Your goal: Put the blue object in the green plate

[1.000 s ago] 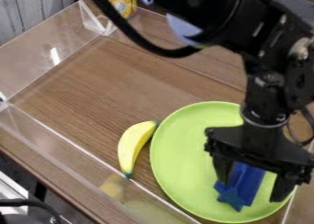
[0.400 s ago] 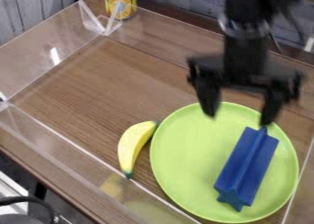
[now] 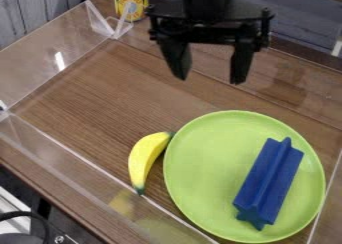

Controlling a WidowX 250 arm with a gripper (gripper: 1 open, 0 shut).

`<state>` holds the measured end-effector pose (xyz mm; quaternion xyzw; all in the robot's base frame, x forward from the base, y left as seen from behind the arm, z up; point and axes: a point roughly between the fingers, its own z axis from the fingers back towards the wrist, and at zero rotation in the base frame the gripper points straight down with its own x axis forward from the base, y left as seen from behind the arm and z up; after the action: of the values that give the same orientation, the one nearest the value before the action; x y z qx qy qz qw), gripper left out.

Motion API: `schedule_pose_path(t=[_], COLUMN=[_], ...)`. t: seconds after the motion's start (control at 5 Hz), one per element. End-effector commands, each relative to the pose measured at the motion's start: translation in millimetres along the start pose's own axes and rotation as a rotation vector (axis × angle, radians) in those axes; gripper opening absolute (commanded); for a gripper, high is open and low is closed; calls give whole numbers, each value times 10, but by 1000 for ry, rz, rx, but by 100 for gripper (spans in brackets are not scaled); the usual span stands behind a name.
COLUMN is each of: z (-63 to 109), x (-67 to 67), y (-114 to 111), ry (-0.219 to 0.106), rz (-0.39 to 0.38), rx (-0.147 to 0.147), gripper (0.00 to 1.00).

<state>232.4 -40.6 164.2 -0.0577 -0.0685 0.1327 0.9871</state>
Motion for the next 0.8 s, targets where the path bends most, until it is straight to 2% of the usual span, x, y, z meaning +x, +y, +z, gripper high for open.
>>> schedule_pose_path(t=[0.0, 0.2, 0.4, 0.6], z=[100, 145, 71, -98], x=[-22, -49, -138, -266], y=[11, 7, -95, -215], ry=[-24, -13, -2, -10], rz=[-10, -20, -33, -57], rx=[0, 6, 11, 19], gripper=[100, 100, 100, 100])
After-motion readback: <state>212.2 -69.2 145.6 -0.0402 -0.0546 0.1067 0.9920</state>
